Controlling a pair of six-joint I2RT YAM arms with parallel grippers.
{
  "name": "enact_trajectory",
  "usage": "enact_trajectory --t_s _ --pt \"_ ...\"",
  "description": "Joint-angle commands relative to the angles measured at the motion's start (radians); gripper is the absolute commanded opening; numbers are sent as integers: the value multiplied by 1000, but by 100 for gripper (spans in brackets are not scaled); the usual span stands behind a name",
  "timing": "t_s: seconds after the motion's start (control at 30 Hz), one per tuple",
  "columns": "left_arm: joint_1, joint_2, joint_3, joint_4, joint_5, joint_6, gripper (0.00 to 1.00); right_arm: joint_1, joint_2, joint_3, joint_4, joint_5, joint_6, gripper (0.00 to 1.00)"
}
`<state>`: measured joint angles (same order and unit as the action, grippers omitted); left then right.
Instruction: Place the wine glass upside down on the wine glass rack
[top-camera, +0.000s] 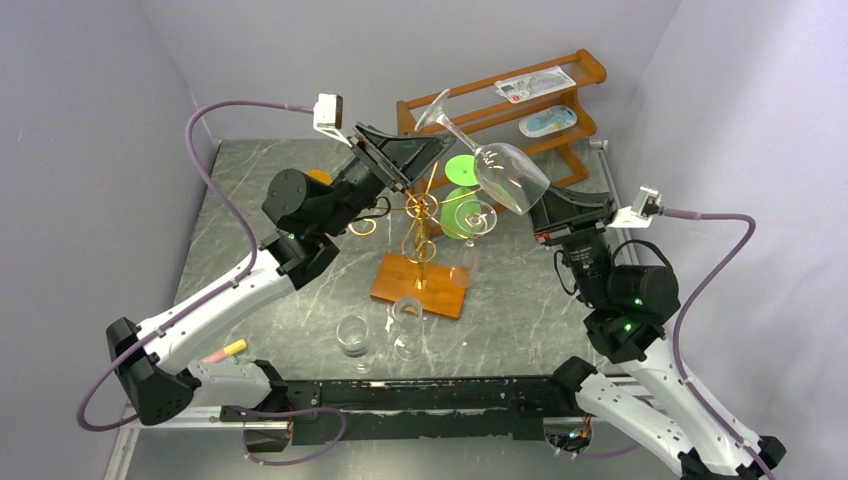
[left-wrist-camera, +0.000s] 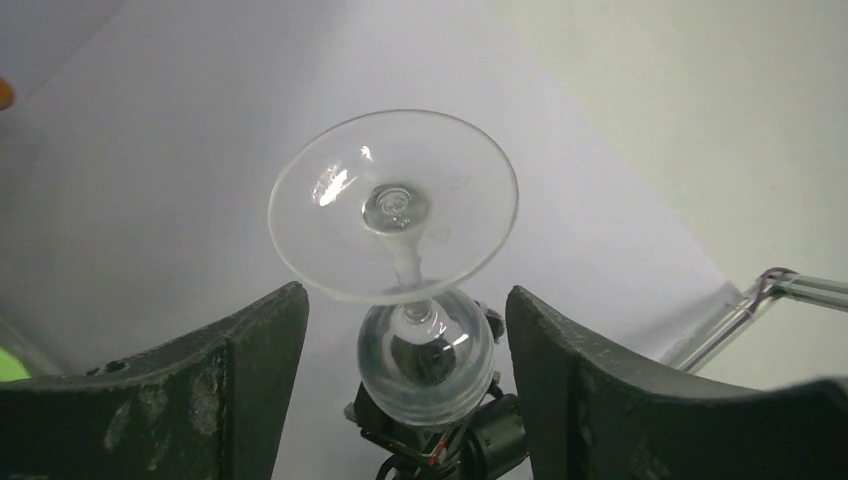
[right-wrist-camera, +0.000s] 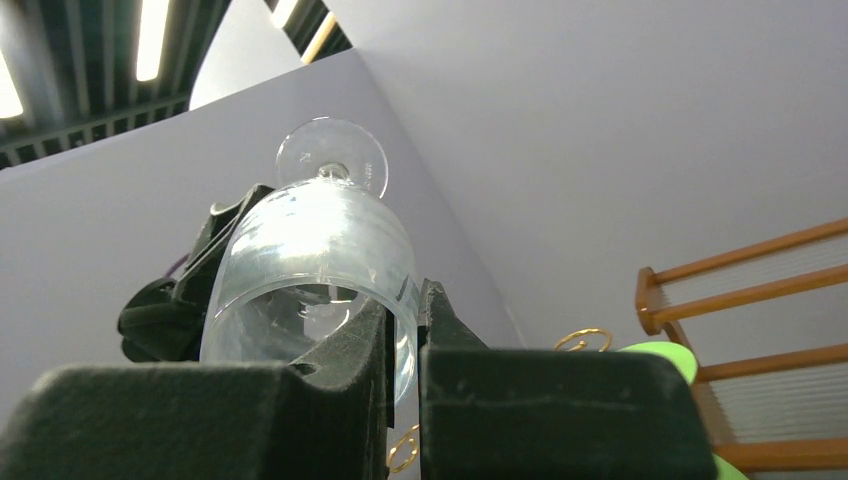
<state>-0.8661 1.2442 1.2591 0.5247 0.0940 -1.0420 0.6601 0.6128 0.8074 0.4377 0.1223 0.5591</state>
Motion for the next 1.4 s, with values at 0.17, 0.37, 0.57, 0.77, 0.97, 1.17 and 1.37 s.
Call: enact_trajectory --t_s 0.17,0.37,0.57,0.77,0.97,1.17,1.37 --pt "-23 51 -25 273 -45 -59 63 0 41 -20 166 -97 65 0" --pt "-52 74 -20 304 -66 -1 46 0 71 -16 183 -118 68 0" --pt "-73 89 -32 361 -42 84 19 -1 92 21 136 -118 110 0" --pt "-76 75 -31 427 27 162 5 -1 67 46 14 -134 111 11" --pt "-77 -9 -10 319 119 345 5 0 -94 40 -279 -67 -62 55" --pt "-77 -108 -8 117 224 539 5 0 -253 85 -546 -55 -234 72" --pt "-76 -109 67 -133 500 745 5 0 -166 271 -636 -139 -189 73"
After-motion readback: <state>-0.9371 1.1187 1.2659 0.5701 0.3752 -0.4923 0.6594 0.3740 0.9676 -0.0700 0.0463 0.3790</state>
